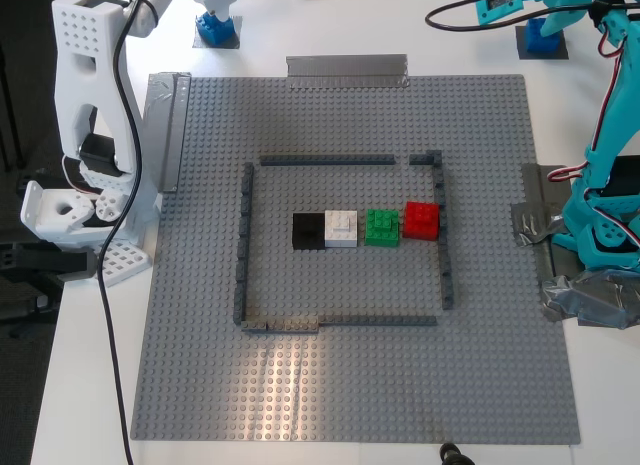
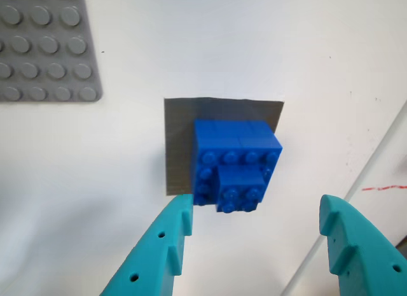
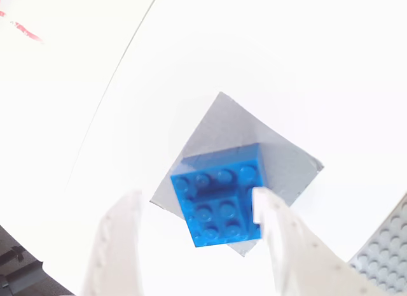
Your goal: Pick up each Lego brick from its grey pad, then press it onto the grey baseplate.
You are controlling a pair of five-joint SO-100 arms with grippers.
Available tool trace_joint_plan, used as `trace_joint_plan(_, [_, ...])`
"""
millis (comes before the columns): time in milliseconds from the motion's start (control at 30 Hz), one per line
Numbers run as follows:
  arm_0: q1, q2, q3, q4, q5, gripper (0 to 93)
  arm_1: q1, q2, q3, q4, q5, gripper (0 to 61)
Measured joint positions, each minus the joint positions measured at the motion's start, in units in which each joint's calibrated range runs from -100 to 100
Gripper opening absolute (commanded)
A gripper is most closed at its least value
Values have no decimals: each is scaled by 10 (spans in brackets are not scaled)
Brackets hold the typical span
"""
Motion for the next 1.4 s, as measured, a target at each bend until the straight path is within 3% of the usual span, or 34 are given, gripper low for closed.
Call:
trace_joint_plan(733, [7,10,-8,0,0,224,-25,8,0,11,-12,205])
trace_joint_plan(833, [12,26,-8,0,0,224,-25,8,0,11,-12,176])
trace_joint_plan(1000, [21,31,-8,0,0,211,-25,8,0,11,-12,34])
trace_joint_plan(1200, [22,31,-8,0,0,97,-25,8,0,11,-11,20])
trace_joint_plan(1400, [22,31,-8,-1,-1,80,-25,8,0,11,-12,3])
